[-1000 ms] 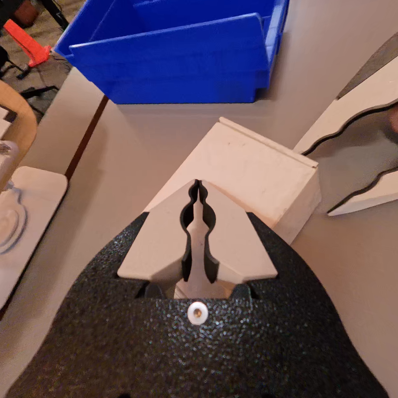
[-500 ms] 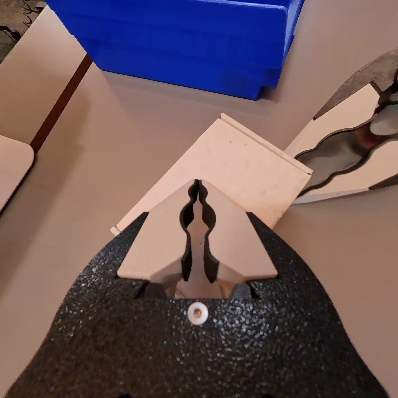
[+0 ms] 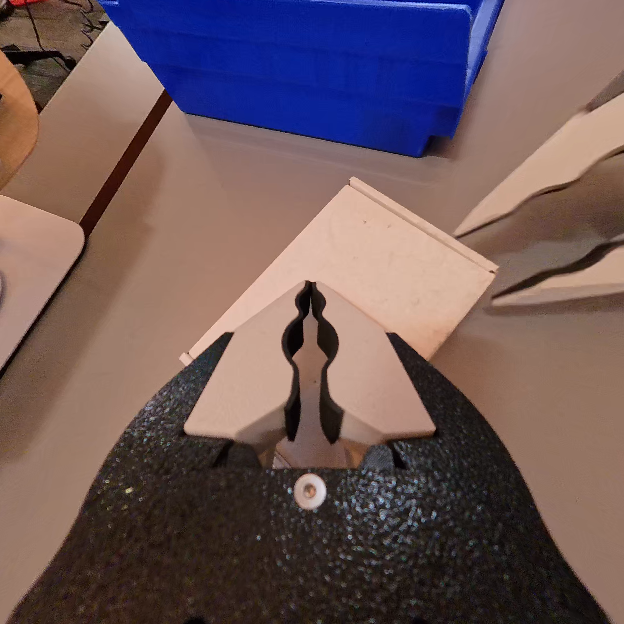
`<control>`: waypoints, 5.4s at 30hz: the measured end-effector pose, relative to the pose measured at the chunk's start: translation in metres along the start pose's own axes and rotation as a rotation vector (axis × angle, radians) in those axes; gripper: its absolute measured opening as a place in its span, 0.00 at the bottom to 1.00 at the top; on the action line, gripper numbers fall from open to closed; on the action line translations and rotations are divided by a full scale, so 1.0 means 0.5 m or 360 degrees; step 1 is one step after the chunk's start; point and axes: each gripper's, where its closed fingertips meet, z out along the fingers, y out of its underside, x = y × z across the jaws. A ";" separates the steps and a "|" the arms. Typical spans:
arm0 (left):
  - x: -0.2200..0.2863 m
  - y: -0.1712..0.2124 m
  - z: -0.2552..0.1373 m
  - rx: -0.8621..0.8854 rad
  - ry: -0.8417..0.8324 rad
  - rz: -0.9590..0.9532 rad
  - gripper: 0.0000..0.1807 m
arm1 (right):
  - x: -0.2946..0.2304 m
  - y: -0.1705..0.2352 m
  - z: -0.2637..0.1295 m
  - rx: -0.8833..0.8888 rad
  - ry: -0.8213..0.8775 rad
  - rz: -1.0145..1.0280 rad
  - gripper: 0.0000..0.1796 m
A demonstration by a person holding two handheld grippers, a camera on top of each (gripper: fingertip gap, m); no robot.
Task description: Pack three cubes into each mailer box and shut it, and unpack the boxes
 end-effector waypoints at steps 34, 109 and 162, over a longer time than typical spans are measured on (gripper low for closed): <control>-0.002 0.201 -0.081 0.0047 0.0289 0.0421 0.13 | 0.113 -0.079 0.098 -0.0233 0.0090 -0.0353 0.00; 0.025 0.264 -0.238 0.0164 -0.0303 -0.0319 0.30 | 0.634 0.138 0.106 -0.1247 -0.0473 -0.0958 0.65; -0.683 0.566 -0.485 -0.1273 -0.0077 0.0121 0.64 | 0.080 -0.100 -0.290 0.0049 0.0111 -0.0303 0.63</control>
